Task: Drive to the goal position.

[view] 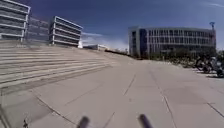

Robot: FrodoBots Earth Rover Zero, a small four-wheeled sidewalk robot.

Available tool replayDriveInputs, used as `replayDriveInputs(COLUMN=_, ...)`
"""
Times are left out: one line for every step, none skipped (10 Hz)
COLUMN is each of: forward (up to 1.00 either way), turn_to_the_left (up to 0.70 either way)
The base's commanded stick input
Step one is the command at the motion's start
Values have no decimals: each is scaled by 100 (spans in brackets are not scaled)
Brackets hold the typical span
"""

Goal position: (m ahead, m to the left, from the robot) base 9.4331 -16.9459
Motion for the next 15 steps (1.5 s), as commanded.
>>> replayDriveInputs(forward=70, turn_to_the_left=0)
replayDriveInputs(forward=70, turn_to_the_left=0)
replayDriveInputs(forward=70, turn_to_the_left=0)
replayDriveInputs(forward=70, turn_to_the_left=0)
replayDriveInputs(forward=70, turn_to_the_left=0)
replayDriveInputs(forward=70, turn_to_the_left=0)
replayDriveInputs(forward=70, turn_to_the_left=0)
replayDriveInputs(forward=70, turn_to_the_left=0)
replayDriveInputs(forward=70, turn_to_the_left=0)
replayDriveInputs(forward=70, turn_to_the_left=0)
replayDriveInputs(forward=70, turn_to_the_left=0)
replayDriveInputs(forward=70, turn_to_the_left=0)
replayDriveInputs(forward=70, turn_to_the_left=0)
replayDriveInputs(forward=70, turn_to_the_left=0)
replayDriveInputs(forward=70, turn_to_the_left=0)
